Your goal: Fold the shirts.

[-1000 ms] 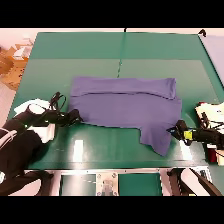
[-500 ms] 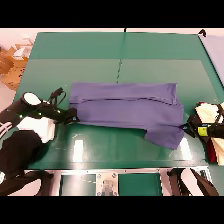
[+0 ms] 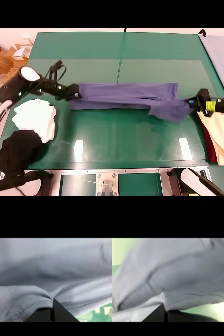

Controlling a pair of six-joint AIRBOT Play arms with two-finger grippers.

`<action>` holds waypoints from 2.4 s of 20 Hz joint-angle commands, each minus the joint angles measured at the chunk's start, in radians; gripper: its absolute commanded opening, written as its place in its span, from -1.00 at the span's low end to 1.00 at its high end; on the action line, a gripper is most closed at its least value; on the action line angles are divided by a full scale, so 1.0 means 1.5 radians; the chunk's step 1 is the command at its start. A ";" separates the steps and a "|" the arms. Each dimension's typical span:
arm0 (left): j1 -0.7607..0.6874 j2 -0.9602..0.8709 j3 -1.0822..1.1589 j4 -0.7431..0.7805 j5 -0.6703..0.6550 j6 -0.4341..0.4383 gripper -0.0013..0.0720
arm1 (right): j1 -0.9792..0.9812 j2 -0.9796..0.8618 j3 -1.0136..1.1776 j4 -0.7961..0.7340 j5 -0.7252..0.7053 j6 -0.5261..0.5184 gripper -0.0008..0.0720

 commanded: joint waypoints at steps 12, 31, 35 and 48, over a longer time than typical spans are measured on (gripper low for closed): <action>0.025 -0.334 0.293 -0.132 0.098 0.003 0.71 | 0.099 -0.473 0.365 0.059 -0.117 -0.067 0.38; 0.008 -0.225 0.441 0.099 -0.335 -0.039 -0.91 | -0.031 -0.641 0.446 0.052 0.180 -0.273 0.70; -0.034 -0.165 0.393 0.117 -0.322 -0.045 -0.91 | -0.001 -0.655 0.472 0.052 0.180 -0.283 0.70; -0.091 -0.077 0.224 0.097 -0.153 -0.057 -0.91 | 0.021 -0.670 0.511 0.047 0.173 -0.283 -0.93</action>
